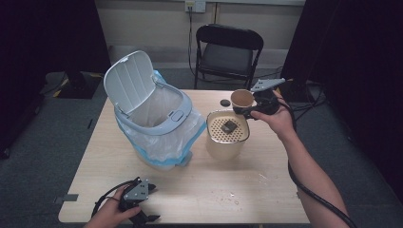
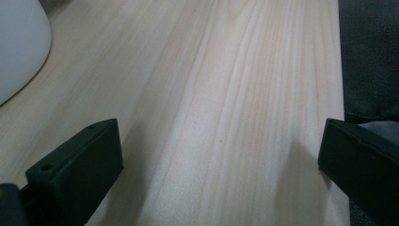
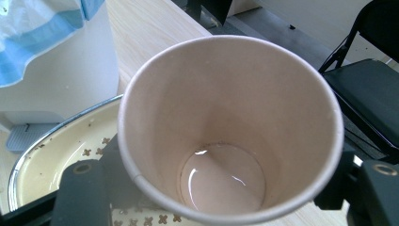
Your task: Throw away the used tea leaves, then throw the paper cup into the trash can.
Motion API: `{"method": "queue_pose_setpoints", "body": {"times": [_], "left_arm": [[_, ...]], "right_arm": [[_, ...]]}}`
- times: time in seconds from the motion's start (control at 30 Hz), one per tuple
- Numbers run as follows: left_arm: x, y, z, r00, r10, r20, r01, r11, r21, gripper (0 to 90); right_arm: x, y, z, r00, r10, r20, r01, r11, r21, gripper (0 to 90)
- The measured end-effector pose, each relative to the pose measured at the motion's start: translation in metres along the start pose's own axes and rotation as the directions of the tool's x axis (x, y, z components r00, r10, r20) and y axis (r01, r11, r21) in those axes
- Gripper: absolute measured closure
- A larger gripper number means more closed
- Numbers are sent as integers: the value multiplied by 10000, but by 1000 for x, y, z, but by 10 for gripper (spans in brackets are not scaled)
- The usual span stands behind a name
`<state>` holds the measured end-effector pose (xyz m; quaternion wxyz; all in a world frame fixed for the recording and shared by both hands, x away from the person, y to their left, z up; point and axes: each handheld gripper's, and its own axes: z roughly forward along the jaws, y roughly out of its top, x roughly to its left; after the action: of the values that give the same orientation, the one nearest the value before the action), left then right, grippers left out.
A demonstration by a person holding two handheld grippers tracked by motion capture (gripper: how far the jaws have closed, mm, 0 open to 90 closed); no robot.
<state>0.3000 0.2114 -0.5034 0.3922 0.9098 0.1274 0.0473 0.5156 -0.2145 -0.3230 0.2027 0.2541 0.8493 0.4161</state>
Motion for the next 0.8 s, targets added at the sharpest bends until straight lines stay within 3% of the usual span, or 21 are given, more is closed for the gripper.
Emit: {"method": "queue_pose_setpoints", "body": {"times": [0.8], "left_arm": [[0, 0, 0, 10000, 29, 50, -29, 10000, 38, 0]], "right_arm": [[18, 28, 1, 9999, 31, -148, -32, 10000, -52, 286]]}}
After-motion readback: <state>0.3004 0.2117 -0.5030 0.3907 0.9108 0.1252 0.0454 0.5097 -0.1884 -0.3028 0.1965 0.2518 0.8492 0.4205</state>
